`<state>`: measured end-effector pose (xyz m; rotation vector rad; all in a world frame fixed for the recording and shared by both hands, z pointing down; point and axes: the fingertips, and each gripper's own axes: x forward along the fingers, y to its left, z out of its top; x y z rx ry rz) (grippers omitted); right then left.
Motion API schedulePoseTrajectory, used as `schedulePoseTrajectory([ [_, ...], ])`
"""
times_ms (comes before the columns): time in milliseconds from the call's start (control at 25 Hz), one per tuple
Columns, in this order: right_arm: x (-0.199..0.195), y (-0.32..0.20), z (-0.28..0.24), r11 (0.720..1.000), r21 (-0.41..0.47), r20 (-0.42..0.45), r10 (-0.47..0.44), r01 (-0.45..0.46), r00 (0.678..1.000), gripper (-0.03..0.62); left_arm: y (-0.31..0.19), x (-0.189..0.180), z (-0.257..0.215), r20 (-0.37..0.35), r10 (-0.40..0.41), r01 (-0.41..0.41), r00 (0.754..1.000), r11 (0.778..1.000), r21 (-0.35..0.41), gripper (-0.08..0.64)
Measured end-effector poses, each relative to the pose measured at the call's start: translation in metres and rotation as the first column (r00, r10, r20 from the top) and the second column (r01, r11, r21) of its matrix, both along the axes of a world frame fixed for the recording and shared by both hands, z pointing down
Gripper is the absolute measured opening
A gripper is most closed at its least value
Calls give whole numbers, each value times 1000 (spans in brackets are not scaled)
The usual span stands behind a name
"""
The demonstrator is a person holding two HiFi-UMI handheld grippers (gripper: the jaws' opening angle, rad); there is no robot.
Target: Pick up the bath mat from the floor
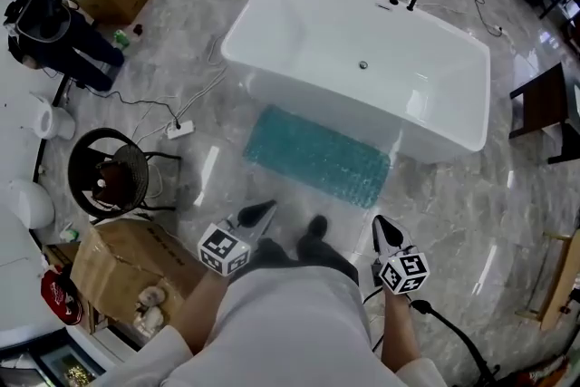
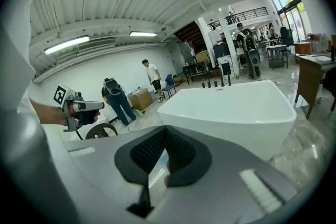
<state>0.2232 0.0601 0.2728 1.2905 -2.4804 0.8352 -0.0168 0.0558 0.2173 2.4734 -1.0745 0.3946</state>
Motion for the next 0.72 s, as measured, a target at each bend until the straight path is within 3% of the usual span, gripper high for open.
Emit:
schedulePoseTrajectory([
  [400,-22,-36,29,998,-58,-1,34,-34,999,6,-51,-32,22,36,-23,24,999,999,-30,2],
  [560,-36,-53,41,995,-69,-23,68,-70,997,6,-77,-49,29,-16,25,-26,1000,999,-39,2],
  [720,-51,-71,52,989,-70,-37,127,-130,991,6,-104,-70,49,10,66,-66,998,997,-43,2],
])
